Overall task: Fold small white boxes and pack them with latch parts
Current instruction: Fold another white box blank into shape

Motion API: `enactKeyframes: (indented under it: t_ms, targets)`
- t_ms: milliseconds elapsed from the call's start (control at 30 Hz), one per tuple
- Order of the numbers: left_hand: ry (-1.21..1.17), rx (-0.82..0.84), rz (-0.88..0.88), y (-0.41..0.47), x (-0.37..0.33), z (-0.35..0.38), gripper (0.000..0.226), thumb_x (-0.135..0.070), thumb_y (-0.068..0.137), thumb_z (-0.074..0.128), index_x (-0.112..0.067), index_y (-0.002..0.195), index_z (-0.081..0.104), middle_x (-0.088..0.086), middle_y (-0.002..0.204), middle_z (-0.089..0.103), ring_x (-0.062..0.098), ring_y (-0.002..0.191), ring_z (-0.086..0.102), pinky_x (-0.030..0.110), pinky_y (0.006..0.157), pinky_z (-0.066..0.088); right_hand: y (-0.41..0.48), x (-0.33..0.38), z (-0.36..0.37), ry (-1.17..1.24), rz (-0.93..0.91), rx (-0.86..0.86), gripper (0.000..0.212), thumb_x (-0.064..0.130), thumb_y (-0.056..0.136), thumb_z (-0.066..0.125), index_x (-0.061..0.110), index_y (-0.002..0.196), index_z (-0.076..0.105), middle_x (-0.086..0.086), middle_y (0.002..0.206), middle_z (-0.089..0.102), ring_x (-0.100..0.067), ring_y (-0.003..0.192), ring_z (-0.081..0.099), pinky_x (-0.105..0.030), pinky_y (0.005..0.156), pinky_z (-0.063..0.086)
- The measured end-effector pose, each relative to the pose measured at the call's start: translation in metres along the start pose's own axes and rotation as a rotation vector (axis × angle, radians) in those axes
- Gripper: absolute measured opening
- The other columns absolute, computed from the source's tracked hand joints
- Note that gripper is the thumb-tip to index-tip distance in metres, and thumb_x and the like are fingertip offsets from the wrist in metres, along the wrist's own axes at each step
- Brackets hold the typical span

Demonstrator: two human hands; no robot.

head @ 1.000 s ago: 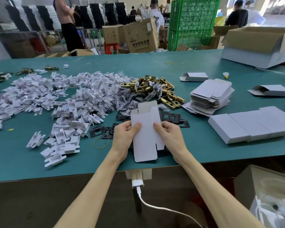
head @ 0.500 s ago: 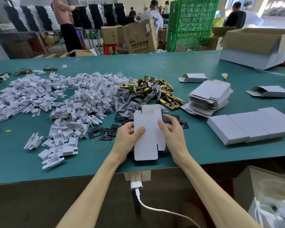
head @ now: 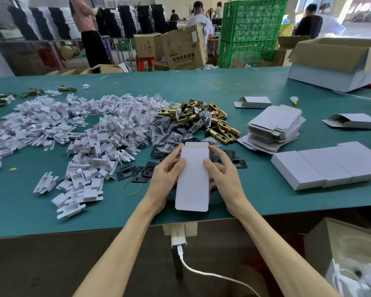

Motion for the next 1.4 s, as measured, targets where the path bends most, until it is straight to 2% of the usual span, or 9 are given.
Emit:
enactKeyframes:
  t_ms: [133, 367, 500, 667, 733, 867, 1067, 1233, 1400]
  targets:
    - [-0.033, -0.038, -0.010, -0.002, 0.001, -0.003, 0.045, -0.037, 0.092, 0.072, -0.037, 0.136, 0.064, 0.004, 0.120, 0.075, 0.026, 0.108, 0.073, 0.041, 0.087, 0.062, -0.001, 0.000, 0.004, 0.015, -0.008, 0.047, 0.042, 0.031, 0.099, 0.066, 0.036, 0.138, 0.051, -0.005, 0.093, 0.078, -0.019, 0.078, 0.074, -0.030, 0.053, 0.056]
    - [-0.024, -0.050, -0.033, -0.001, 0.003, -0.005, 0.043, -0.035, 0.090, 0.074, -0.028, 0.132, 0.070, 0.005, 0.121, 0.076, 0.029, 0.109, 0.073, 0.048, 0.089, 0.061, -0.001, 0.004, 0.001, 0.031, -0.031, 0.030, 0.035, 0.029, 0.100, 0.065, 0.031, 0.133, 0.055, -0.007, 0.095, 0.076, -0.018, 0.087, 0.073, -0.033, 0.057, 0.057]
    - [0.019, -0.048, -0.021, -0.002, 0.003, -0.006, 0.032, -0.035, 0.091, 0.073, -0.023, 0.121, 0.074, 0.011, 0.114, 0.077, 0.025, 0.097, 0.073, 0.047, 0.084, 0.059, -0.002, 0.004, -0.004, 0.039, -0.029, -0.003, 0.022, 0.030, 0.095, 0.068, 0.028, 0.117, 0.064, 0.001, 0.094, 0.075, -0.015, 0.084, 0.068, -0.036, 0.056, 0.056]
    - [0.065, -0.083, -0.011, -0.003, 0.004, -0.008, 0.033, -0.036, 0.088, 0.075, -0.011, 0.109, 0.074, 0.012, 0.104, 0.076, 0.017, 0.087, 0.068, 0.037, 0.076, 0.055, -0.003, 0.003, -0.004, 0.022, -0.016, -0.003, 0.017, 0.036, 0.088, 0.065, 0.029, 0.102, 0.071, -0.001, 0.093, 0.074, -0.019, 0.077, 0.066, -0.033, 0.055, 0.054]
    - [0.048, -0.091, -0.021, -0.002, 0.005, -0.009, 0.034, -0.036, 0.087, 0.076, -0.009, 0.108, 0.075, 0.012, 0.104, 0.076, 0.018, 0.089, 0.067, 0.039, 0.080, 0.054, -0.003, 0.002, -0.003, 0.019, -0.017, 0.002, 0.014, 0.036, 0.089, 0.065, 0.032, 0.100, 0.072, 0.000, 0.095, 0.074, -0.018, 0.080, 0.067, -0.034, 0.056, 0.055]
    - [-0.002, -0.045, -0.070, -0.002, 0.008, -0.006, 0.030, -0.039, 0.090, 0.072, -0.016, 0.109, 0.079, 0.013, 0.109, 0.077, 0.022, 0.092, 0.067, 0.043, 0.084, 0.053, -0.004, 0.003, -0.001, 0.021, -0.019, 0.024, 0.009, 0.032, 0.090, 0.067, 0.032, 0.098, 0.072, 0.000, 0.093, 0.074, -0.016, 0.074, 0.065, -0.030, 0.053, 0.054]
    - [-0.005, -0.016, -0.083, -0.004, 0.006, -0.003, 0.033, -0.037, 0.091, 0.070, -0.015, 0.113, 0.079, 0.016, 0.114, 0.076, 0.025, 0.096, 0.069, 0.047, 0.089, 0.053, -0.004, 0.003, -0.001, 0.022, -0.015, 0.023, 0.014, 0.033, 0.089, 0.066, 0.027, 0.101, 0.073, 0.001, 0.094, 0.074, -0.014, 0.075, 0.066, -0.029, 0.054, 0.054]
    - [-0.001, -0.016, -0.066, -0.005, 0.003, -0.002, 0.020, -0.026, 0.099, 0.069, -0.016, 0.112, 0.080, 0.012, 0.114, 0.077, 0.021, 0.095, 0.068, 0.043, 0.088, 0.053, -0.005, 0.005, 0.000, 0.039, -0.017, 0.037, 0.017, 0.034, 0.090, 0.065, 0.028, 0.103, 0.072, 0.003, 0.095, 0.073, -0.014, 0.081, 0.066, -0.030, 0.057, 0.053]
    - [0.052, 0.057, -0.062, -0.006, 0.001, 0.005, 0.025, -0.023, 0.104, 0.060, -0.013, 0.118, 0.078, 0.018, 0.120, 0.074, 0.026, 0.101, 0.067, 0.047, 0.093, 0.051, -0.005, 0.006, 0.000, 0.037, -0.019, 0.042, 0.019, 0.037, 0.089, 0.064, 0.025, 0.102, 0.073, 0.006, 0.096, 0.073, -0.008, 0.083, 0.067, -0.023, 0.061, 0.053]
Point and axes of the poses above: each hand's wrist, its own y-axis towards the middle knuckle, its own z-axis out of the palm, x = y × z, the point moved 10 cm from there along y, towards the middle knuckle
